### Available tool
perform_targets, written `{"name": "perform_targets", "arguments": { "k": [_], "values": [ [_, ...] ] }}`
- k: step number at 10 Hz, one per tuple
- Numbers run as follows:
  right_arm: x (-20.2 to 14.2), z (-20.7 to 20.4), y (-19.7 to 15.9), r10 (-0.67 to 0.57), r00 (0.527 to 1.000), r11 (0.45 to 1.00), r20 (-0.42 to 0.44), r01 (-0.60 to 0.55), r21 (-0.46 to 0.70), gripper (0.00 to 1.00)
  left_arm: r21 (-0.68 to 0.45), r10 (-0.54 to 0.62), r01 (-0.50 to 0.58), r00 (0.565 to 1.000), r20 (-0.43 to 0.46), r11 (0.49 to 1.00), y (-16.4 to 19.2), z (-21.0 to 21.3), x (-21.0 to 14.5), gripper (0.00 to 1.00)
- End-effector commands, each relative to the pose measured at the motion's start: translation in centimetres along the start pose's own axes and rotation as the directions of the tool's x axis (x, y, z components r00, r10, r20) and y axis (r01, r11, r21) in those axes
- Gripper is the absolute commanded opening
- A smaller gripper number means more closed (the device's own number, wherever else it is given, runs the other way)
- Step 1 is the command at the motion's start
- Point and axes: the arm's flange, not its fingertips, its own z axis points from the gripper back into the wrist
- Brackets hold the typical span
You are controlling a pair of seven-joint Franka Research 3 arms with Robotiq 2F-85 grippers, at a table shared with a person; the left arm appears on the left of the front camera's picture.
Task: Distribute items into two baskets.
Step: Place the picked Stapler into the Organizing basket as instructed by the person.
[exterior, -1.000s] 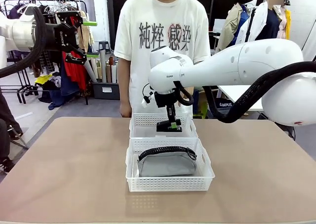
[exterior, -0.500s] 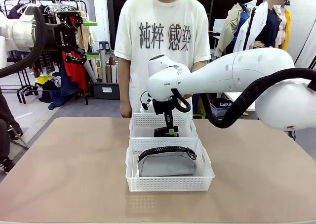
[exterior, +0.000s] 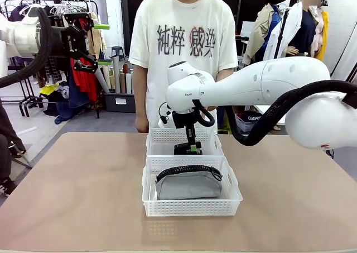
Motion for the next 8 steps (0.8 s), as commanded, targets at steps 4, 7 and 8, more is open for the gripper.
{"name": "perform_targets", "arguments": {
  "k": [4, 7, 8],
  "values": [
    [0.94, 0.38, -1.35, 0.033, 0.999, 0.999, 0.023, -0.034, 0.035, 0.12, 0.001, -0.005, 0.005, 1.000, 0.007, 1.000, -0.23, 0.07, -0.06, 1.00],
    [0.80, 0.46, -1.23, 0.038, 0.999, 0.998, 0.024, -0.039, 0.039, 0.66, 0.001, -0.005, 0.005, 1.000, 0.007, 1.000, -0.23, 0.07, -0.06, 1.00],
    [0.81, 0.59, -1.16, 0.039, 0.999, 0.998, 0.028, -0.040, 0.038, 0.84, 0.001, -0.005, 0.005, 1.000, 0.007, 1.000, -0.23, 0.07, -0.06, 1.00]
  ]
}}
